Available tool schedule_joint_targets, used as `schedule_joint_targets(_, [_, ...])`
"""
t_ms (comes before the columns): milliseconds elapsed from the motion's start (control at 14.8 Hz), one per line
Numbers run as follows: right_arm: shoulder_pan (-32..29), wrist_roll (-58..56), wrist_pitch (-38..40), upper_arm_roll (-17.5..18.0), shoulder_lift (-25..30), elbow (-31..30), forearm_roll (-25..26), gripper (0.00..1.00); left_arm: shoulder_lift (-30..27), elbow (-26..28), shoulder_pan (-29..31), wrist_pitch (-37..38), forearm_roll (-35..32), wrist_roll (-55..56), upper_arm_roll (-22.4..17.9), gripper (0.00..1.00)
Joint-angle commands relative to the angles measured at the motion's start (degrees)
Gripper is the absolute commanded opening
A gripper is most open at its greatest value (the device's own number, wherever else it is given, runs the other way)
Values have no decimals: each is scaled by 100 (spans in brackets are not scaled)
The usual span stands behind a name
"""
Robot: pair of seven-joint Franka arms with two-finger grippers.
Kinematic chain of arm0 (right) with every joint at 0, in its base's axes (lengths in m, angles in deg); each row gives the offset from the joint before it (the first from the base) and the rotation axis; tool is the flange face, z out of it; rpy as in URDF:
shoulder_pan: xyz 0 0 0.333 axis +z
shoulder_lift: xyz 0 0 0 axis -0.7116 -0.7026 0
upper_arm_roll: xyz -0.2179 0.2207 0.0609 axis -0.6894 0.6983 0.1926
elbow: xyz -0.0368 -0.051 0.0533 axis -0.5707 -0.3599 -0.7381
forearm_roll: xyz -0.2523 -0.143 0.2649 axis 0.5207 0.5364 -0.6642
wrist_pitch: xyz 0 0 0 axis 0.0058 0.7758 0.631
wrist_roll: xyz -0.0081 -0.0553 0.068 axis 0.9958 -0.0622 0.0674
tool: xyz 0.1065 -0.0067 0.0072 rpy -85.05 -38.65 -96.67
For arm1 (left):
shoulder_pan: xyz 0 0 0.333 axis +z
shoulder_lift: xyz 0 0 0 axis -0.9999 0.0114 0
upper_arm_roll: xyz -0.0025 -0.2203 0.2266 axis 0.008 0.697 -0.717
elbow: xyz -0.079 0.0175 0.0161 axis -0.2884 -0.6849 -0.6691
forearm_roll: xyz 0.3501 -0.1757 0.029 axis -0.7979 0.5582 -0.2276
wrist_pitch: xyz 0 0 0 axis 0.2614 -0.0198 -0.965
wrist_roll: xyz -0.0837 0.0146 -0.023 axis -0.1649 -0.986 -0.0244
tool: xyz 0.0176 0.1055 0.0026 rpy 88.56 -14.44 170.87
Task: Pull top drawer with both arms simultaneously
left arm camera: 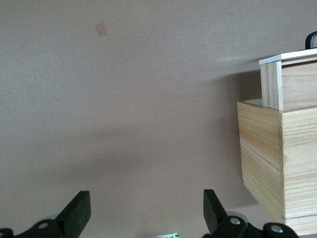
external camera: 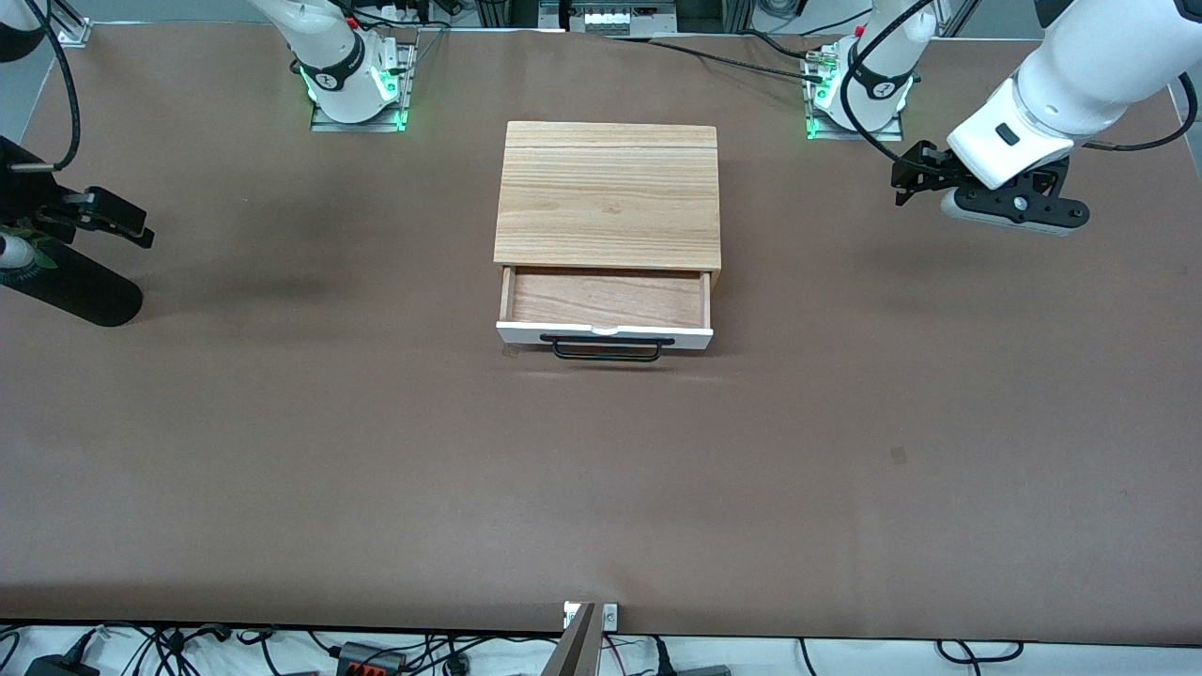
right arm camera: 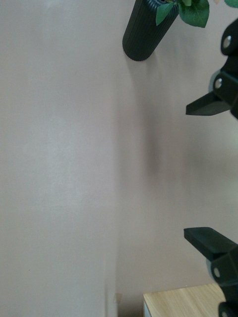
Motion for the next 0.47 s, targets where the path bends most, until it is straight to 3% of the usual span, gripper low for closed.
schedule_joint_targets(0, [-123, -20, 171, 124, 90, -125, 39, 100, -124, 93, -37, -97, -103, 108, 4, 100])
schedule_joint_targets(404, [-140, 34, 313, 107, 37, -28, -92, 100, -45, 22, -37, -44, -94, 108, 13, 100])
